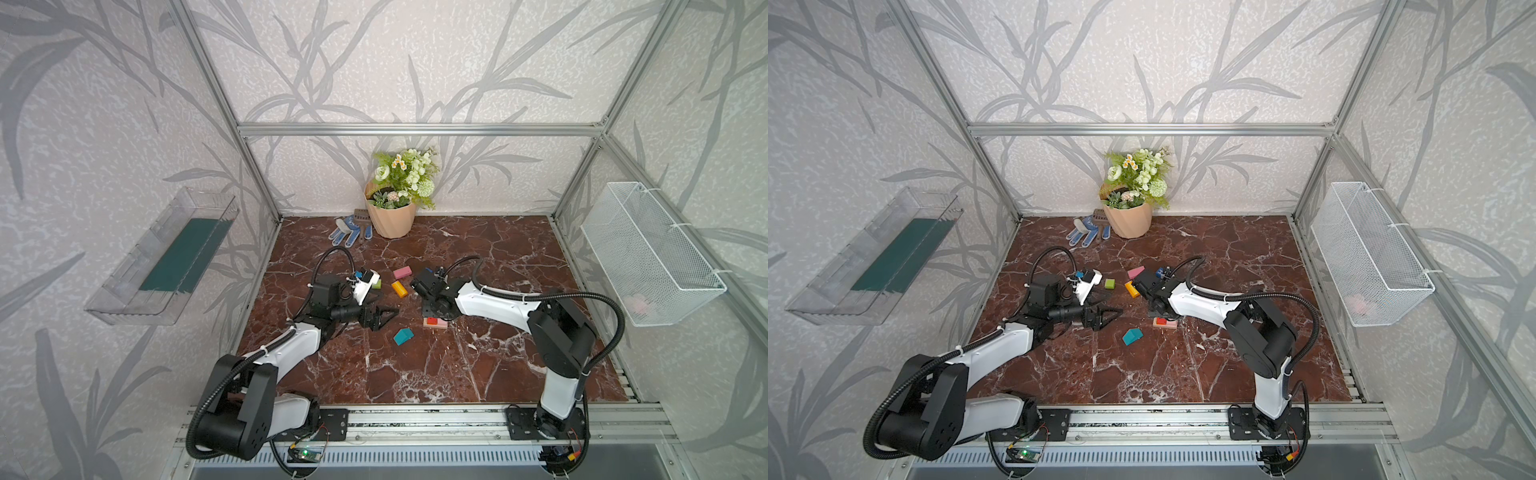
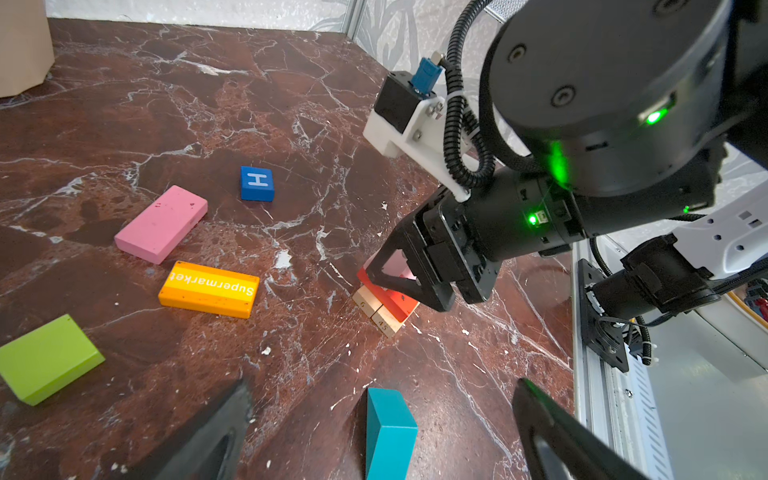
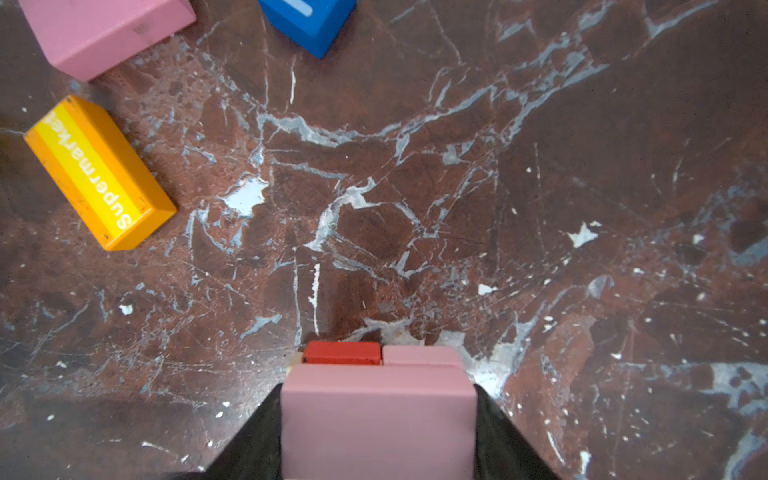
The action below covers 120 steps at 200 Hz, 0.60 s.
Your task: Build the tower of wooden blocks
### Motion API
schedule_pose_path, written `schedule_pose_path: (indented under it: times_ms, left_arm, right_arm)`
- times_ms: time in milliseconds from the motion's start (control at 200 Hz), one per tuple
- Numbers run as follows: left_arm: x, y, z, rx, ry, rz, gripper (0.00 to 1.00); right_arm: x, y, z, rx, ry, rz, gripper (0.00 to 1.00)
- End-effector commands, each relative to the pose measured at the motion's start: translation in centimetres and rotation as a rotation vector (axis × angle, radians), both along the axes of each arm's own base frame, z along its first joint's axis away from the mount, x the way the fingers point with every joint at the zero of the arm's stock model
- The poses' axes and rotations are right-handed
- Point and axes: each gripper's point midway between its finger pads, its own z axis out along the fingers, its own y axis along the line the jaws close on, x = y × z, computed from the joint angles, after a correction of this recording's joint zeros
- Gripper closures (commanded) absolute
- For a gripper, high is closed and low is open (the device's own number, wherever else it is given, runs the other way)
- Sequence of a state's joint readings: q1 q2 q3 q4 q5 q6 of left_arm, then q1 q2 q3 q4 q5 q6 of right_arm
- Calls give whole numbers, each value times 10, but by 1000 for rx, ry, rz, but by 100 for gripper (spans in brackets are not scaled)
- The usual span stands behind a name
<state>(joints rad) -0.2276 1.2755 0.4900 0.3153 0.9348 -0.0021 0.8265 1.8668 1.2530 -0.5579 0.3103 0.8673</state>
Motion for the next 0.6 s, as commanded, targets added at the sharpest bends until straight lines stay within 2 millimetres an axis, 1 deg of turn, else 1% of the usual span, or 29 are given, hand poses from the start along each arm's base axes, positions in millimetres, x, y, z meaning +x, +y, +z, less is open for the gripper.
schedule_pose_path:
  times_ms: [0, 400, 495, 595]
  left_arm:
    - [6, -3, 8, 9, -44, -14, 1]
    - [7, -5, 6, 18, -30, -19, 1]
    - [7, -5, 5, 20, -29, -17, 1]
    - [7, -5, 5, 21, -29, -18, 1]
  right_arm:
    - [-3, -7, 4, -14, -10, -16, 43]
    - [-3, -6, 2, -13, -5, -15, 42]
    - [-3, -6, 2, -13, -4, -17, 40]
    - [-4, -6, 2, -14, -6, -16, 34]
